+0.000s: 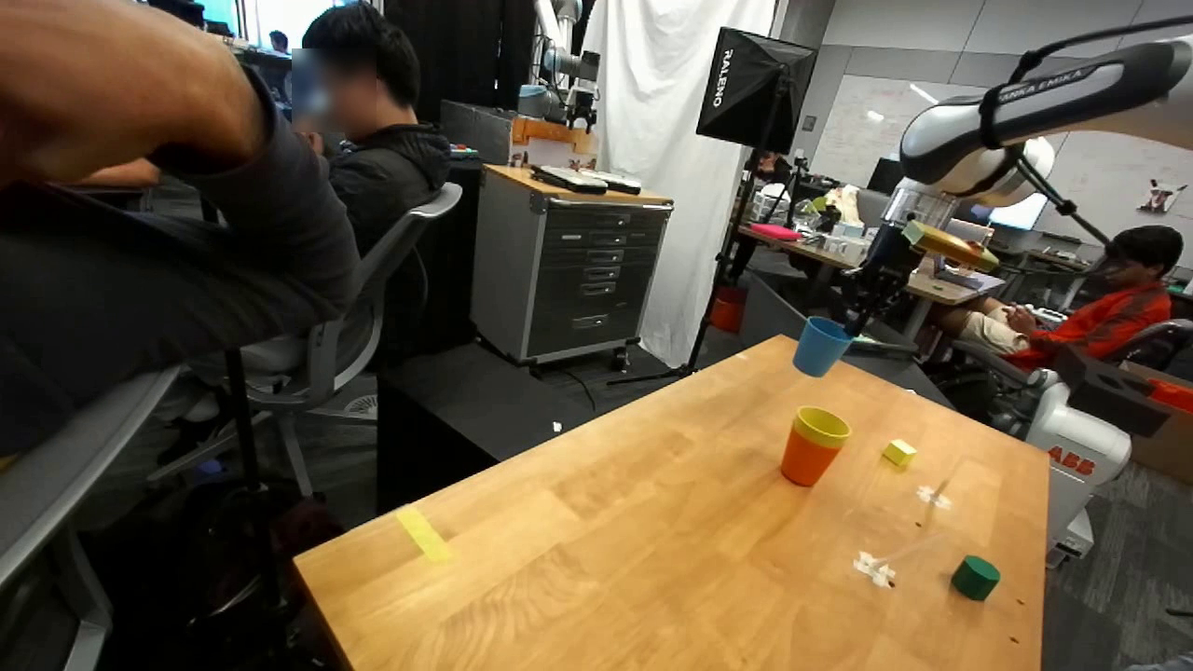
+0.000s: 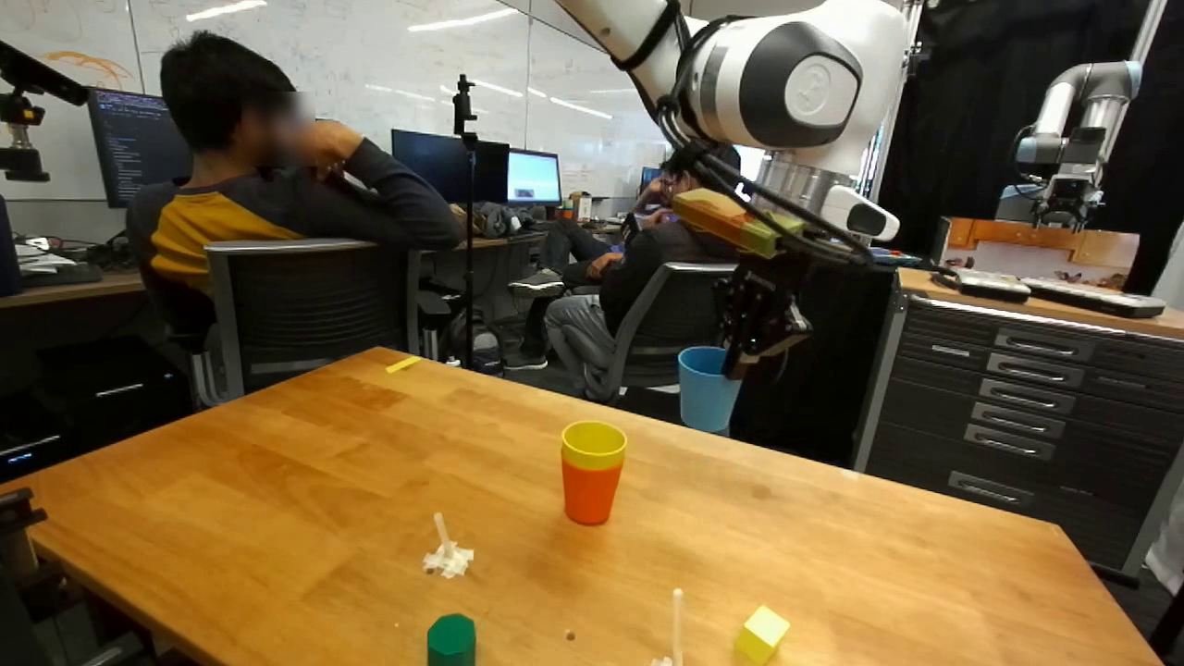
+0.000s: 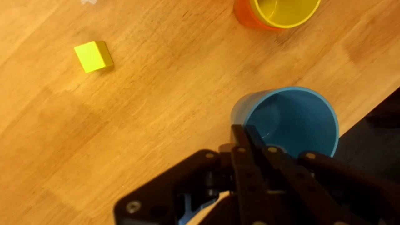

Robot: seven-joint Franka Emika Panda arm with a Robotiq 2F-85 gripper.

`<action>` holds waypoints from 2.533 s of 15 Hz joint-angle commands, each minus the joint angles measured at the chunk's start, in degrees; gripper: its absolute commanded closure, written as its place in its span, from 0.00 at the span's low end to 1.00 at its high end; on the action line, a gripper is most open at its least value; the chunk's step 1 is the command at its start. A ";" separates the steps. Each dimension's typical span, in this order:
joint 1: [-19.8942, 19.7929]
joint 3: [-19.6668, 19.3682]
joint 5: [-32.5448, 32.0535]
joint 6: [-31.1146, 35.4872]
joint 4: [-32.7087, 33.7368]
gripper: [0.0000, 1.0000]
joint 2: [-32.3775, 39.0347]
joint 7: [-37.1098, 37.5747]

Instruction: Stack up the cups

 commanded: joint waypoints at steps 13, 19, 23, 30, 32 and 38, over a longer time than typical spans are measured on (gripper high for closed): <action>0.89 0.90 1.22 7.89 -44.36 0.99 -29.09 -24.12; 1.72 1.38 3.66 16.91 -52.04 0.99 -30.68 -25.39; 1.67 1.82 6.09 16.77 -52.37 0.99 -31.90 -25.60; 1.92 0.98 8.06 16.72 -50.02 0.99 -32.59 -24.23; 2.21 0.72 8.41 17.22 -48.24 0.99 -31.29 -23.06; 2.93 0.63 7.72 18.28 -43.63 0.99 -27.94 -18.97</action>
